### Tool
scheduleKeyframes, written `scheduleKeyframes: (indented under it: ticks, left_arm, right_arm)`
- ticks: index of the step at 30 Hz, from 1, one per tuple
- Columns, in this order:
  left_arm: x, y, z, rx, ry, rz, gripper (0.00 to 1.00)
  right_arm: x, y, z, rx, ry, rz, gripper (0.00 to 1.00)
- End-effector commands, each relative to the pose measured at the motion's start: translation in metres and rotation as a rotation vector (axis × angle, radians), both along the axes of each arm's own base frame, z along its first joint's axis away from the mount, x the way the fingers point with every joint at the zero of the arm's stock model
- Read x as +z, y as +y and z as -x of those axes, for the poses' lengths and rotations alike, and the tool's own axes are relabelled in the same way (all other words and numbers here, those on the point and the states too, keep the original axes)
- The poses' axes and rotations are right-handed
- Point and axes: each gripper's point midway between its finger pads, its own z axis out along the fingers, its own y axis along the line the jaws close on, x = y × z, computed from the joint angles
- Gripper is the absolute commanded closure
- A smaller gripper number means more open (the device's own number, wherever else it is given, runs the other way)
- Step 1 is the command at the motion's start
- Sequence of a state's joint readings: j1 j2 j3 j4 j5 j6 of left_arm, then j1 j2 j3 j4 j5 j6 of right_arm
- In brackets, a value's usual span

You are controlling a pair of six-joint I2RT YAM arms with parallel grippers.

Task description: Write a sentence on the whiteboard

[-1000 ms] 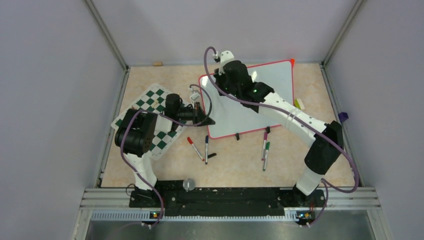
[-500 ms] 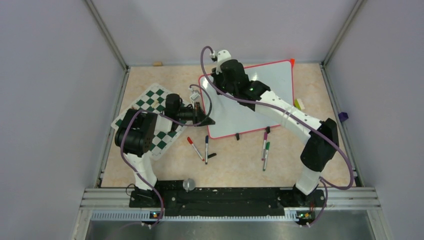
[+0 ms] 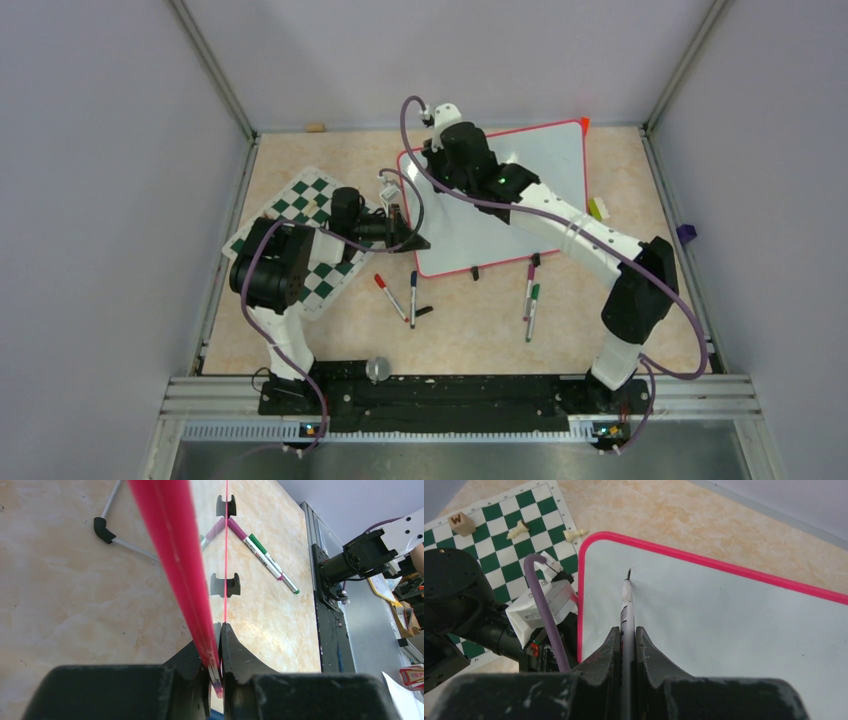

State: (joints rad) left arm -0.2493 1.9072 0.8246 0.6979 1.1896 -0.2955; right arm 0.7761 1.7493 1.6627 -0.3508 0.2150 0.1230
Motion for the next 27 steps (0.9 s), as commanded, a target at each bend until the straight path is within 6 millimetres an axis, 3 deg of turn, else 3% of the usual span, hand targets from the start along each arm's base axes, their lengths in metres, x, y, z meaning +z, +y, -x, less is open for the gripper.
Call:
scheduleKeyframes:
  ticks: [1,6,13,22,27]
  left_arm:
    - [-0.013,-0.002,0.014,-0.071,-0.045,-0.012,1.00]
    - [-0.013,-0.002,0.014,-0.069,-0.048,-0.018,1.00]
    - [-0.014,-0.001,0.014,-0.068,-0.050,-0.026,1.00]
    - [-0.013,-0.002,0.014,-0.071,-0.051,-0.024,1.00]
    - [-0.014,-0.002,0.015,-0.072,-0.049,-0.025,1.00]
  right_arm:
    - [-0.005,-0.008,0.009,-0.001,0.013,0.015,1.00]
    - [-0.016,-0.012,0.019,0.012,0.044,0.017,1.00]
    - [-0.011,-0.013,0.025,0.019,0.047,-0.002,1.00]
    - [0.039,0.001,0.028,0.080,-0.009,-0.102,1.00]
    - [0.050,-0.001,0.022,0.061,-0.038,-0.105,1.00]
